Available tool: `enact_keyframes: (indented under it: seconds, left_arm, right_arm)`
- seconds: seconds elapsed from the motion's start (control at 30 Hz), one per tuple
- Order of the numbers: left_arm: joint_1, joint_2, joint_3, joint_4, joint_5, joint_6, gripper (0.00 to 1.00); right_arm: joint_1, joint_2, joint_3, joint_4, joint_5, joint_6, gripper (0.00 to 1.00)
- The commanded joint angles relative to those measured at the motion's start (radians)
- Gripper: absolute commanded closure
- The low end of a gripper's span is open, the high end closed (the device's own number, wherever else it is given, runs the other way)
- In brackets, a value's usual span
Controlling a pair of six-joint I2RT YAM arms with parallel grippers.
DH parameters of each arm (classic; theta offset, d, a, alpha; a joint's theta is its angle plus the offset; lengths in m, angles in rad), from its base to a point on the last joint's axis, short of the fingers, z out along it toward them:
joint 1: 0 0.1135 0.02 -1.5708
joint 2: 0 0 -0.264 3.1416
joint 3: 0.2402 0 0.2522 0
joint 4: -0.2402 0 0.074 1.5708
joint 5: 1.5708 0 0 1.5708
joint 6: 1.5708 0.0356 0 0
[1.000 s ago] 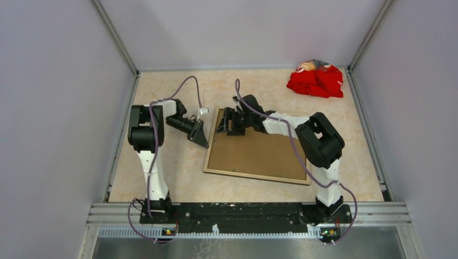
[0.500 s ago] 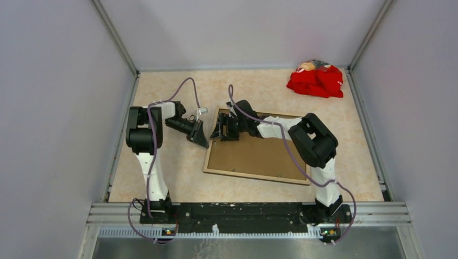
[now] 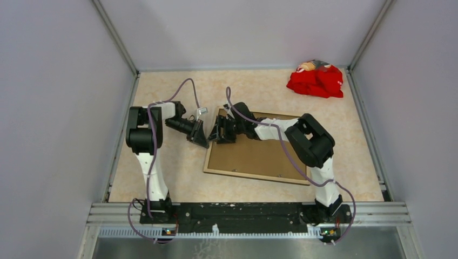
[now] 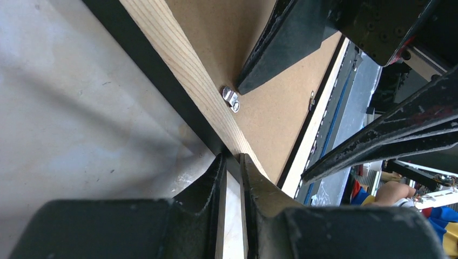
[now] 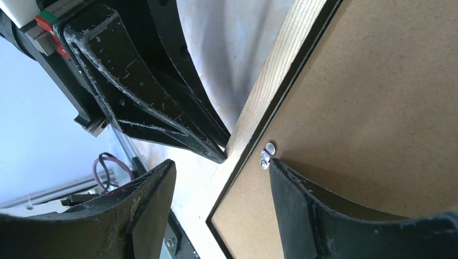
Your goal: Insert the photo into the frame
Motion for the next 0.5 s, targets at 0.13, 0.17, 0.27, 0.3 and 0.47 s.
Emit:
enact_keyframes:
  seconds: [0.13,0.17,0.27,0.3,0.47]
  left_arm:
    - [-0.015,-0.017,-0.018,0.099,-0.037,0.018,0.81]
    - [-0.015,-0.017,-0.019,0.099,-0.037,0.018,0.81]
    - [-0.015,-0.016,-0.020,0.099,-0.039,0.019,0.81]
    - [-0.015,-0.017,-0.020,0.100,-0.040,0.020,0.81]
    - [-0.016,-0.016,-0.020,0.100,-0.039,0.021,0.82]
  right_arm:
    - [0.021,0.040,0.007,0.049,-0.018,0.026,0.36]
    - [0.021,0.039,0.007,0.050,-0.018,0.025,0.36]
    - [0.021,0.043,0.006,0.052,-0.018,0.026,0.36]
    - [0.021,0.044,0.007,0.054,-0.018,0.026,0.36]
    - [0.020,0.049,0.008,0.066,-0.024,0.034,0.37]
